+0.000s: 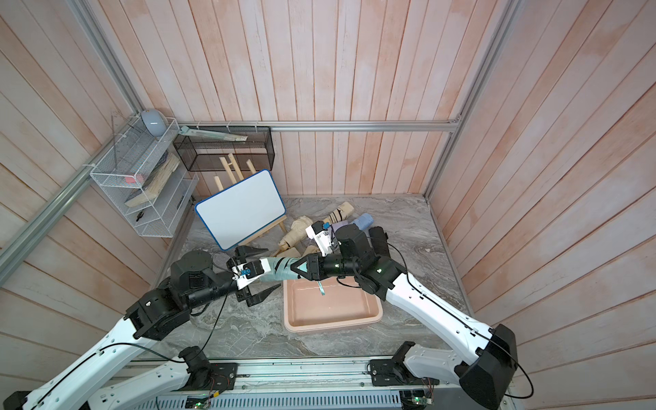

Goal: Put the umbrella into the storage box
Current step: Pick up the umbrella from the center of the board.

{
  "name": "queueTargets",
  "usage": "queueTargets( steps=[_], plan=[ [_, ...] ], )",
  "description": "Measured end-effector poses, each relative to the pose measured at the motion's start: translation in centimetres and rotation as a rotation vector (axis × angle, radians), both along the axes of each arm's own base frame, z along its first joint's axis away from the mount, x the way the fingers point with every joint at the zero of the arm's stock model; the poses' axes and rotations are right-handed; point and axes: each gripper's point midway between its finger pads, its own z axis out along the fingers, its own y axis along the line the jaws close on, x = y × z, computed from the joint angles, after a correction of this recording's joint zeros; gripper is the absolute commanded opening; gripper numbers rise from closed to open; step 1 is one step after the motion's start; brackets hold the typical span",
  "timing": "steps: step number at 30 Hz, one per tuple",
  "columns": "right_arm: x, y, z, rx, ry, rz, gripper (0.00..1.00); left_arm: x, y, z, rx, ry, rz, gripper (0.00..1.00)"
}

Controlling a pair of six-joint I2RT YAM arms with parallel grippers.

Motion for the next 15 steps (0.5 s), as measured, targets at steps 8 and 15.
queueTargets(
  steps=[8,15],
  plan=[
    [-1.1,0.2,1.3,0.026,0.010,0.063,0.00,2.2,-0.1,-3.9,0.178,-0.038,0.037,1.00],
    [-1.4,0.2,0.8,0.014,0.033,0.077,0.00,2.8,0.1,-5.1,0.239,-0.061,0.050,0.89]
  ],
)
